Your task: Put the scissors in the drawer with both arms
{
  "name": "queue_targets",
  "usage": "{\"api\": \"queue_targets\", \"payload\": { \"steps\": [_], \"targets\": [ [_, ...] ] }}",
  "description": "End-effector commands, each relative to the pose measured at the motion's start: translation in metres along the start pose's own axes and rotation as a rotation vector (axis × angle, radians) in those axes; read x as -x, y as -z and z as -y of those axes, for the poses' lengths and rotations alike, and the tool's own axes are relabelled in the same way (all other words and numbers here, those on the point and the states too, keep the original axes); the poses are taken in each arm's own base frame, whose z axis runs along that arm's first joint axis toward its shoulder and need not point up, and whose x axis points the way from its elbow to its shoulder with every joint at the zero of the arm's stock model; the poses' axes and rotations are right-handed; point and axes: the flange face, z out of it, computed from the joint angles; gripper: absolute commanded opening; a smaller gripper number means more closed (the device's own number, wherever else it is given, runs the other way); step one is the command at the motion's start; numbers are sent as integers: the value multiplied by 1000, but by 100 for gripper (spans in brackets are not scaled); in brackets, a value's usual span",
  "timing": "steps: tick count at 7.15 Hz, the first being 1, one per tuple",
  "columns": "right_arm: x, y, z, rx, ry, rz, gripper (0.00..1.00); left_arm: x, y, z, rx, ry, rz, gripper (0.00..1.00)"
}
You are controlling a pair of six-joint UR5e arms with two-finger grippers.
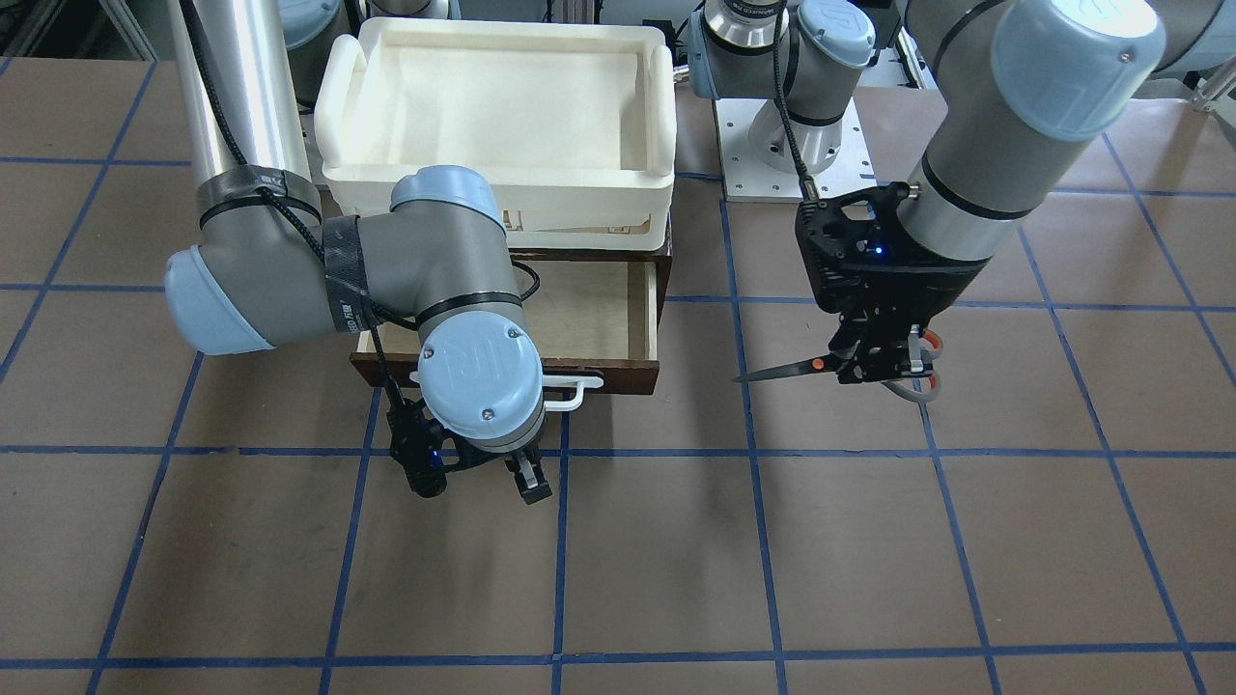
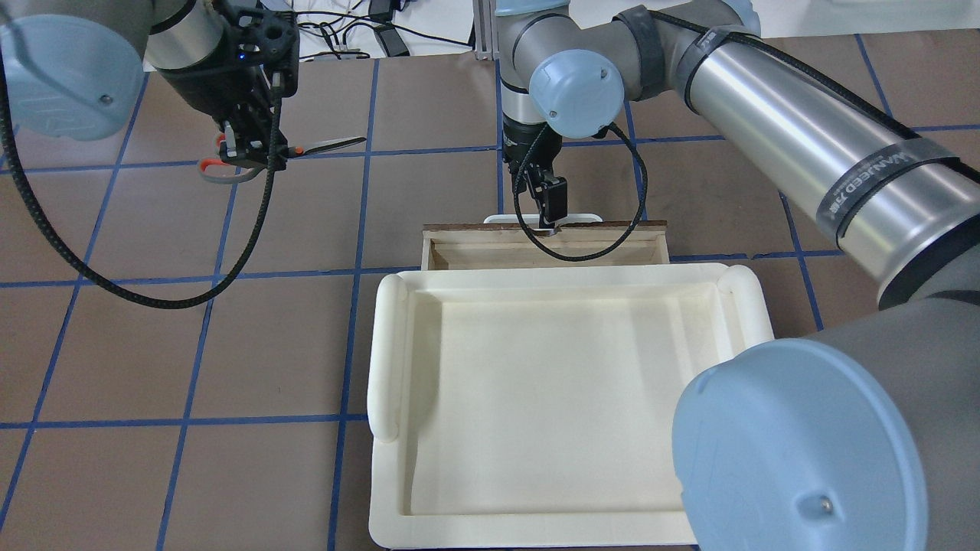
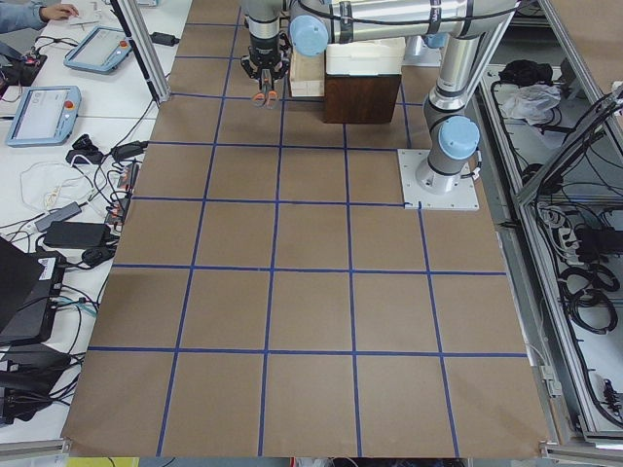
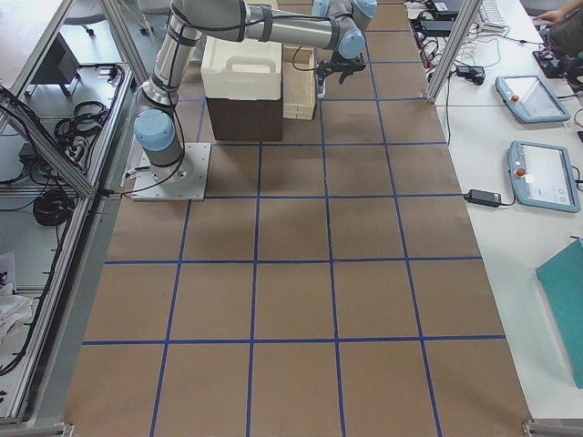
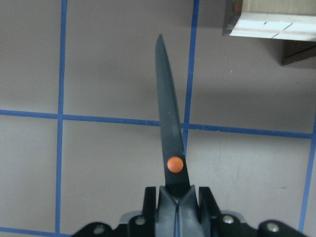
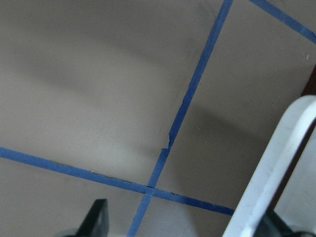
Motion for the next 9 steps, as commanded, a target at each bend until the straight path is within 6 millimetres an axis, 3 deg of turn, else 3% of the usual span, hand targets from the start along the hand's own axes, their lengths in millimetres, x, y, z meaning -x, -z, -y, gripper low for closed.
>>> {"api": "queue_targets", "payload": {
  "steps": [1,2,9],
  "targets": [
    [8,4,3,0,16,15,100,-19,4,34,42,12,-51,0],
    [12,4,6,1,12,17,100,-28,7,47,50,13,-57,0],
    [28,6,15,-4,42,57,100,-30,1,59,41,78,-68,0]
  ]
}}
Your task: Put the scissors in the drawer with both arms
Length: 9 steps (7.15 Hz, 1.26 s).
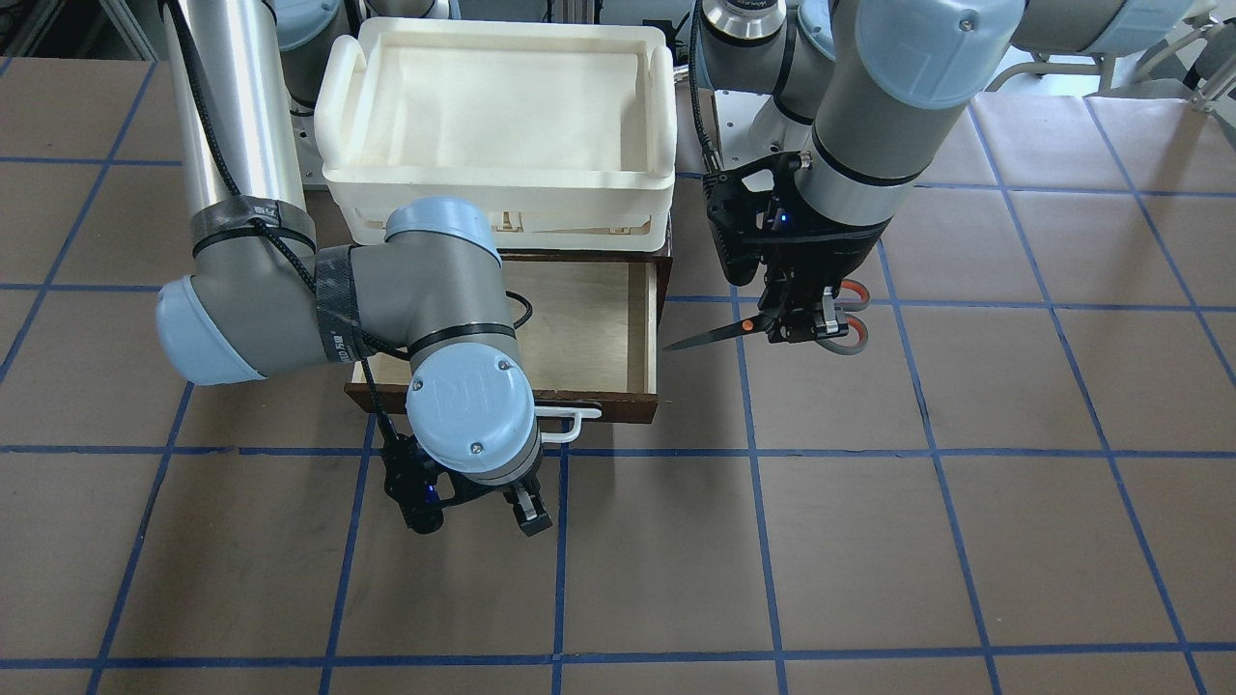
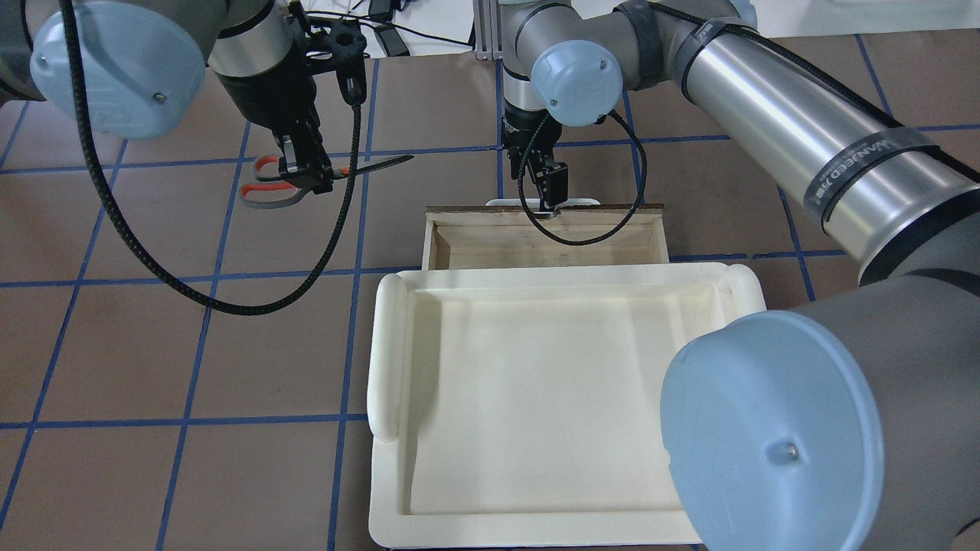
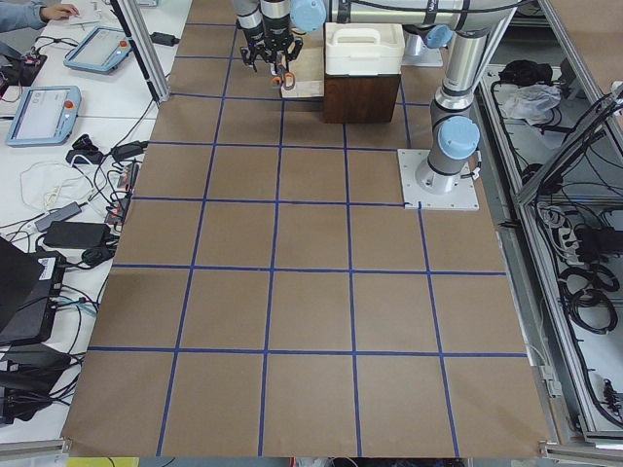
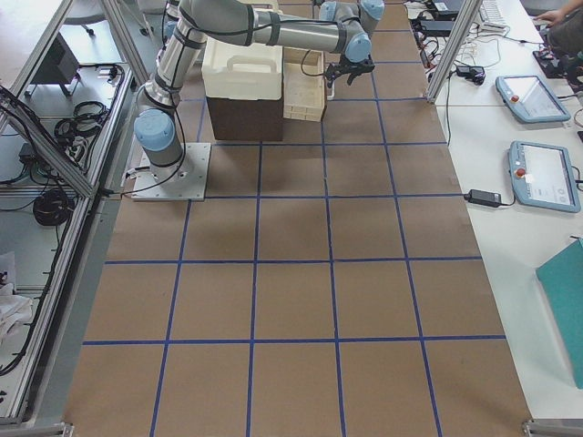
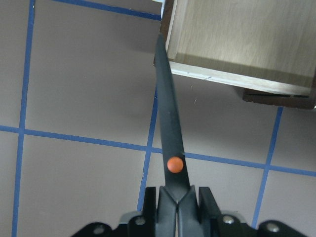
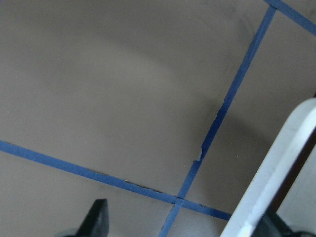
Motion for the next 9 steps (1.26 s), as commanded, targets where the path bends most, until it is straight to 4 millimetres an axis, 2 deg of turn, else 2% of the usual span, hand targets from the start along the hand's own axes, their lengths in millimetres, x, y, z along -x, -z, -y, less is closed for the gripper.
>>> {"api": "queue_targets", "payload": {
  "steps": [1,5,6,7,9],
  "targets": [
    [7,3,3,-2,6,14,100,-1,-1,3,2,-3,-1,0],
    [9,2,8,1,19,13,100,1,-3,4,-2,-3,0,0],
    [5,4,5,16,23,15,100,1,-3,4,0,-3,0,0],
    [-3,14,2,17,25,24,100,4,-8,4,1,-3,-6,0],
    [-20,4,0,21,0,-9,100,4,-8,7,-8,0,0,0]
  ]
}}
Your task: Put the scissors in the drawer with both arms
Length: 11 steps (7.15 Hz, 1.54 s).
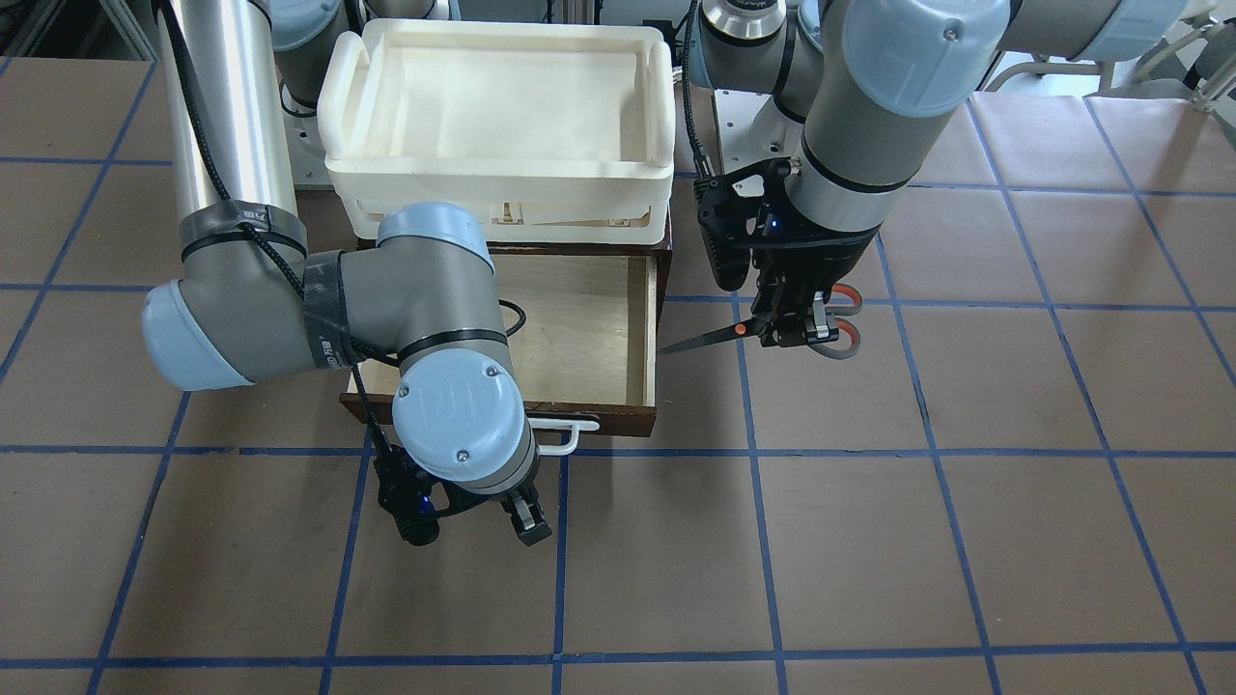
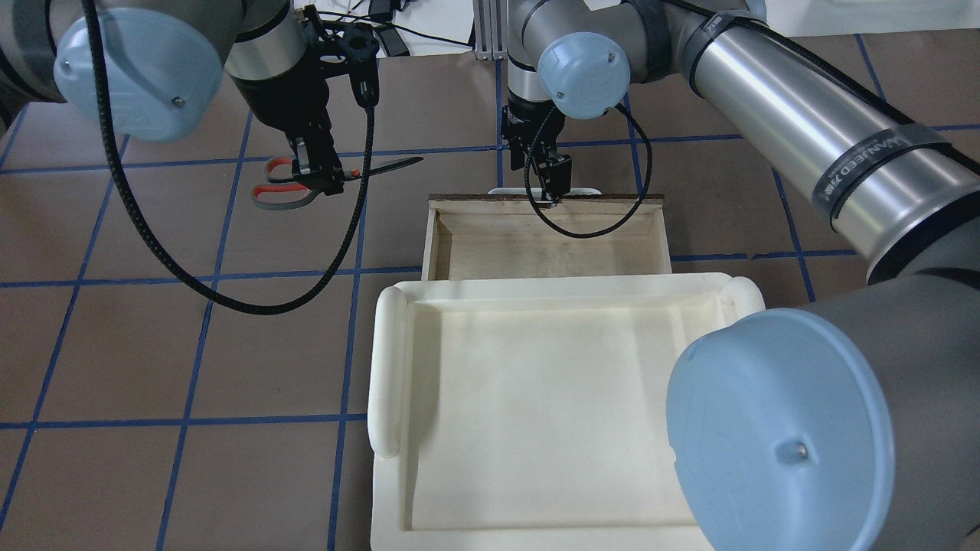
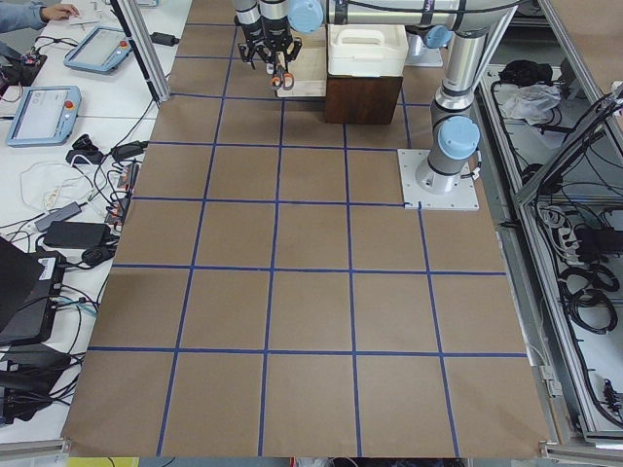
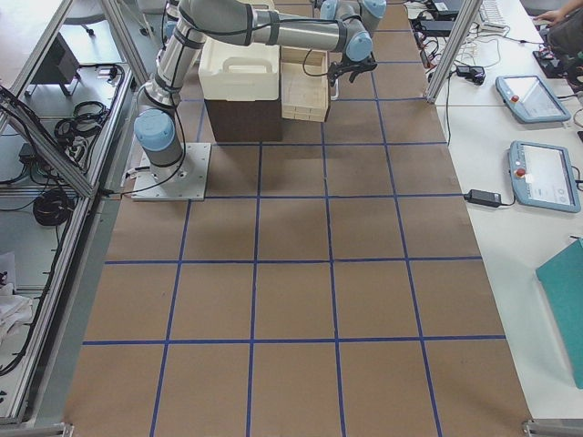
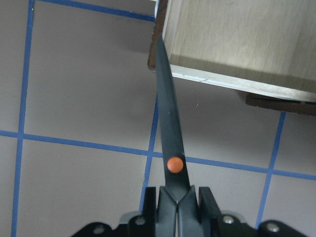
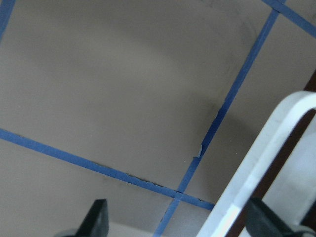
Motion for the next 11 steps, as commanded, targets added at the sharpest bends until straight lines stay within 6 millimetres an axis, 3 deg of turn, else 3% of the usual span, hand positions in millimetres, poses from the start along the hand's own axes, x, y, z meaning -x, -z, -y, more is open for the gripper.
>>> {"api": "queue_targets", "payload": {
  "steps": [1,3,5,6,8,10,11],
  "targets": [
    [-15,3,-2,-2,-18,-13,100,-2,2,5,-31,9,-1,0],
    [-25,32,14,-2,-22,27,100,-6,-2,15,-18,7,-2,0],
    [-29,47,25,-12,10,51,100,-4,-4,16,-22,7,-2,0],
    [-37,69,32,-59,127,75,100,-8,-5,23,-29,7,-6,0],
    [-76,129,69,-193,486,96,100,-43,-21,91,-16,6,-19,0],
    [-126,186,124,-272,822,117,100,-65,-45,140,-59,-26,-72,0],
    [-148,207,140,-315,989,106,100,-80,-54,168,-74,-42,-71,0]
  ]
}}
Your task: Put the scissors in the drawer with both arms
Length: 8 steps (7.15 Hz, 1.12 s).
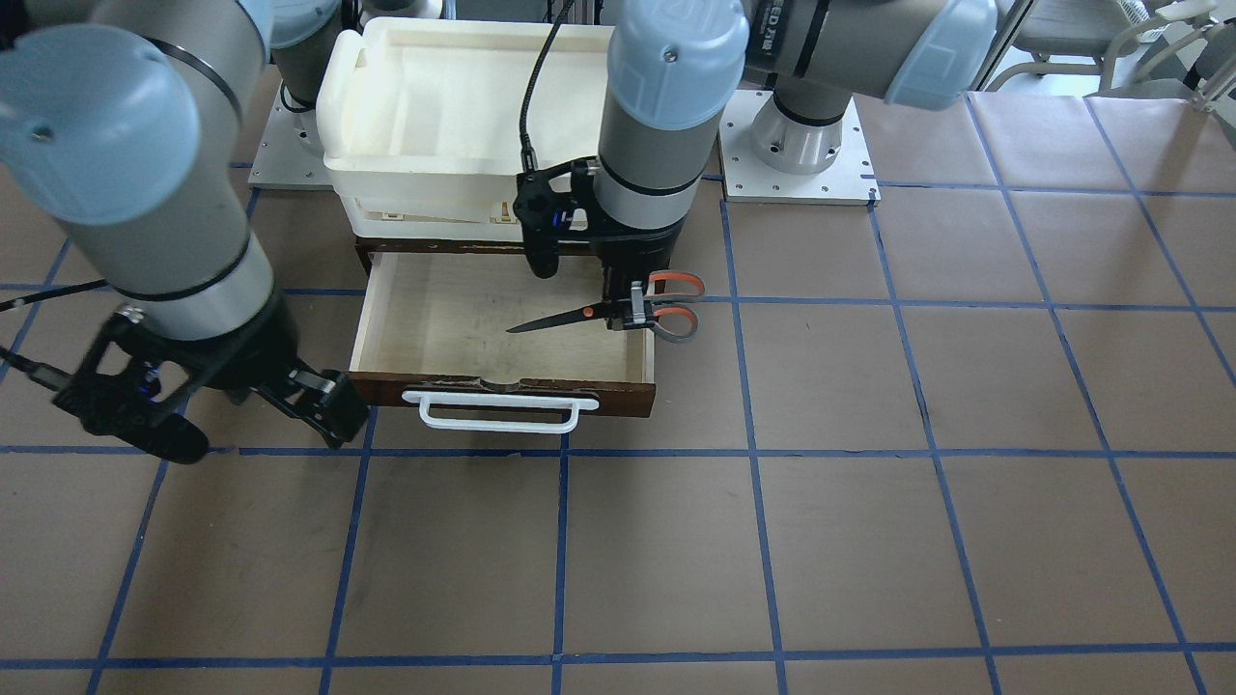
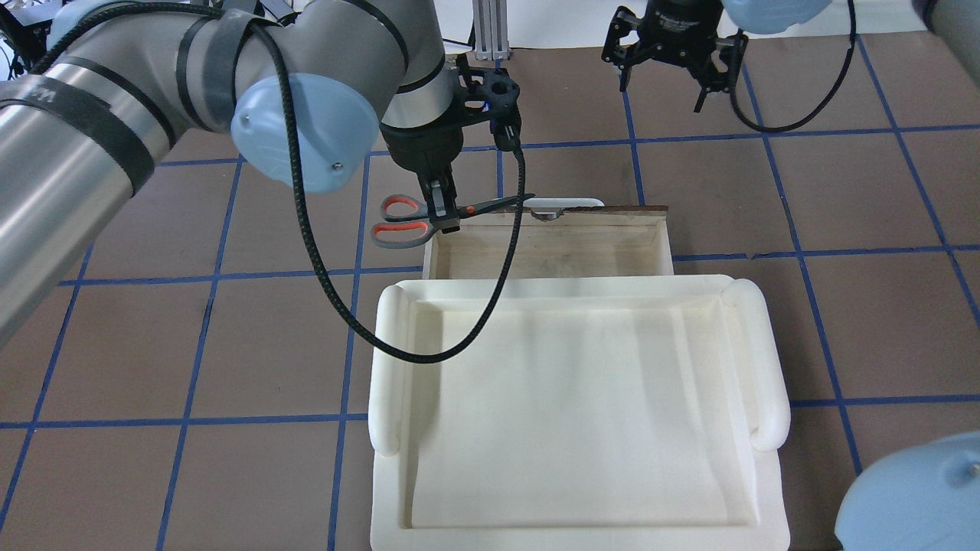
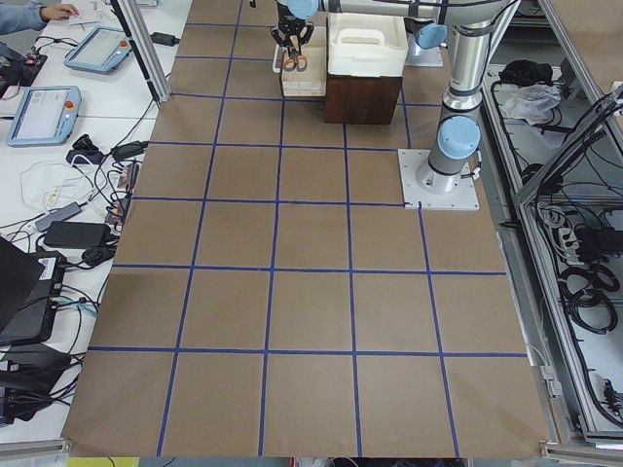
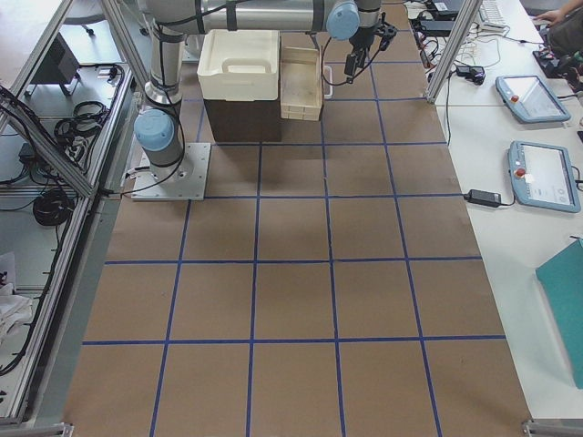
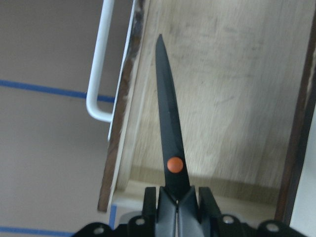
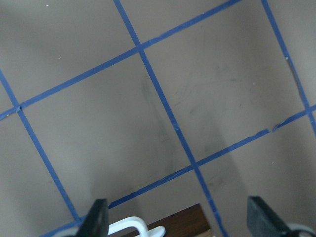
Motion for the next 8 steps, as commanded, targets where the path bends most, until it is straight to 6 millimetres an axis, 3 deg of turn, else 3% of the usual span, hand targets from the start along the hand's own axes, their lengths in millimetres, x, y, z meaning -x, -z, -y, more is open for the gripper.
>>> {"api": "queue_targets", "payload": {
  "steps": [1,5,6,8],
  "targets": [
    [-56,45,0,-73,318,-42,100,-37,-33,59,-1,-33,-35,0],
    [-62,37,-39,-47,358,-33,100,-39,-48,70,15,-68,-42,0],
    [-51,38,-44,-32,320,71,100,-36,-54,72,15,-68,-43,0],
    [-49,43,-53,-17,242,104,100,-35,-65,75,21,-68,-51,0]
  ]
}}
